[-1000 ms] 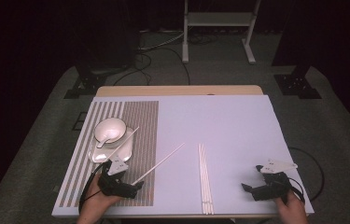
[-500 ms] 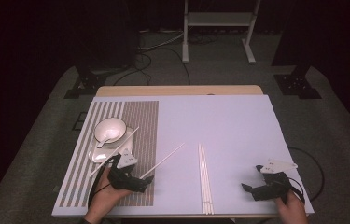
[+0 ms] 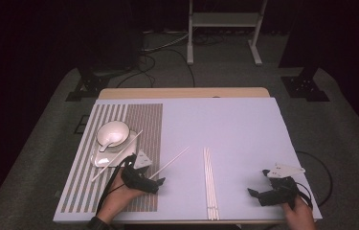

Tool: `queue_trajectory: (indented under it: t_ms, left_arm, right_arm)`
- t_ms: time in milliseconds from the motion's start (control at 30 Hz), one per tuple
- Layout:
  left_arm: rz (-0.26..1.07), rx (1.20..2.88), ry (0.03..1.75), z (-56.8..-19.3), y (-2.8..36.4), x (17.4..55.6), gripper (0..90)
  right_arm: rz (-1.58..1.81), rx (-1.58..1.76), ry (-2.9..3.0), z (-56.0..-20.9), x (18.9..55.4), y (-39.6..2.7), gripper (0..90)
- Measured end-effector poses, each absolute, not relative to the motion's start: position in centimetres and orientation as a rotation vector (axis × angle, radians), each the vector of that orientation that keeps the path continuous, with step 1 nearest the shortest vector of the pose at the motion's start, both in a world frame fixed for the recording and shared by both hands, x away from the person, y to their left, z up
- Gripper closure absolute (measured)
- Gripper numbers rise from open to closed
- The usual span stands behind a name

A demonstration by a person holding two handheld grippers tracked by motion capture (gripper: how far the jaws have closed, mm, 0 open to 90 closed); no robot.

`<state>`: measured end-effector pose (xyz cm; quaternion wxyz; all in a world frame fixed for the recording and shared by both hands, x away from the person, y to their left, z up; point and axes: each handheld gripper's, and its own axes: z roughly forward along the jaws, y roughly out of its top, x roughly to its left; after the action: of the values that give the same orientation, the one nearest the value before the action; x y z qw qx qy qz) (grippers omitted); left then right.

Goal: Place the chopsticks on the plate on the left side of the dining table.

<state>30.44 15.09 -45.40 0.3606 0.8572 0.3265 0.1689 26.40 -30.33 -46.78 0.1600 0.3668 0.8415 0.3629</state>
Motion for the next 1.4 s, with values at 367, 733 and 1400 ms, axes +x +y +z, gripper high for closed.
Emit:
queue_trajectory:
  t_ms: [367, 733, 1400]
  left_arm:
    - [0.435, 2.217, 0.831, -46.3, 14.3, 30.9, 2.8]
    - [0.426, 2.193, 0.803, -46.1, 14.6, 30.7, 18.2]
    - [0.429, 2.167, 0.792, -46.0, 15.3, 30.0, 65.3]
  right_arm:
    - [1.037, 1.048, 2.404, -46.8, 26.4, -30.3, 6.8]
    - [1.036, 1.049, 2.404, -46.8, 26.4, -30.3, 6.7]
    - [1.037, 1.047, 2.404, -46.8, 26.4, -30.3, 6.7]
